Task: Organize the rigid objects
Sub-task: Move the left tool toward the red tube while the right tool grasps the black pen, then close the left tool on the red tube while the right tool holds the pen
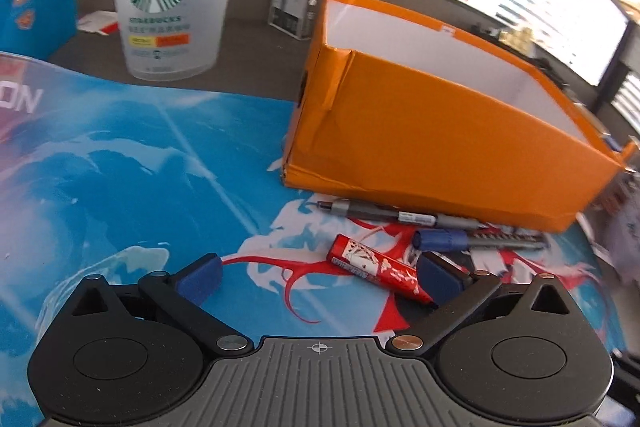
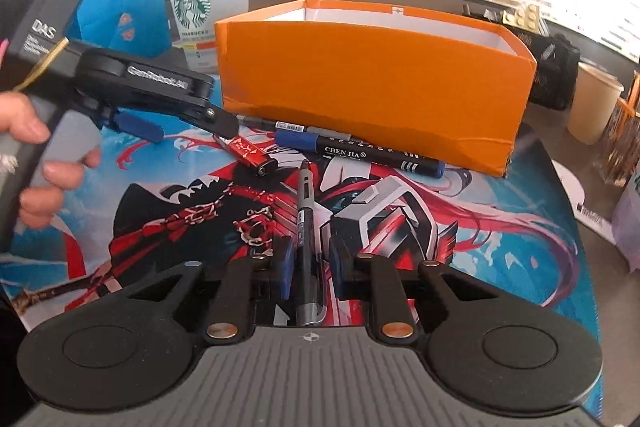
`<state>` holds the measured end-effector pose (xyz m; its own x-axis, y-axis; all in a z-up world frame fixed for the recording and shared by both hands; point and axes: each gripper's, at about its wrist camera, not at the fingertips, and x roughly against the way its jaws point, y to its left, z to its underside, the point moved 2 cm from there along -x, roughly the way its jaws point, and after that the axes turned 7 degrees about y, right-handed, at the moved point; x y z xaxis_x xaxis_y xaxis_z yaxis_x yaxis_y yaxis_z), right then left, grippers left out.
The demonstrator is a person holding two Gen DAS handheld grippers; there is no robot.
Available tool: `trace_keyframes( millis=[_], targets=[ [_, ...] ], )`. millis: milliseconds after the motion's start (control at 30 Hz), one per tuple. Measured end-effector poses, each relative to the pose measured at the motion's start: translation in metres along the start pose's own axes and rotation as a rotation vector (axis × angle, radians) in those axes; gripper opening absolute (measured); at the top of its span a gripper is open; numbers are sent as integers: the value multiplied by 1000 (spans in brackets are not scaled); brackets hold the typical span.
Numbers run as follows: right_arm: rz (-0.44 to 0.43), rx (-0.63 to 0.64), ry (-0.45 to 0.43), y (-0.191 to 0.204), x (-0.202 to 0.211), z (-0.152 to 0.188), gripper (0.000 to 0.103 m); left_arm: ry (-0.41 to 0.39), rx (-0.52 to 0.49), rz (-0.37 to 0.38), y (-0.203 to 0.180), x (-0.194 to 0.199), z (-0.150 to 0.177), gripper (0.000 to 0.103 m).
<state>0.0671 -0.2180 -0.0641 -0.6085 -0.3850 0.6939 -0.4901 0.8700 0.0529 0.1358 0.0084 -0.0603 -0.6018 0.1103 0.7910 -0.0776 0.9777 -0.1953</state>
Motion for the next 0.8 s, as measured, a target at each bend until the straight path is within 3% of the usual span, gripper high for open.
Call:
trace_keyframes(
  millis=[100,167,300,800],
  targets=[
    [3,-1,-11,1,1,2,18,-37,-43,-99,-16,-9,5,103],
    [11,11,-17,3,1,4,18,-85,-59,-109,-23,-13,9,103],
    [9,23,-22,4,3,6,18,-98,-119,-177,-39,-23,13,103],
    [22,41,-31,8,5,9,18,-100,-270,-46,-17,-2,34,103]
  ],
)
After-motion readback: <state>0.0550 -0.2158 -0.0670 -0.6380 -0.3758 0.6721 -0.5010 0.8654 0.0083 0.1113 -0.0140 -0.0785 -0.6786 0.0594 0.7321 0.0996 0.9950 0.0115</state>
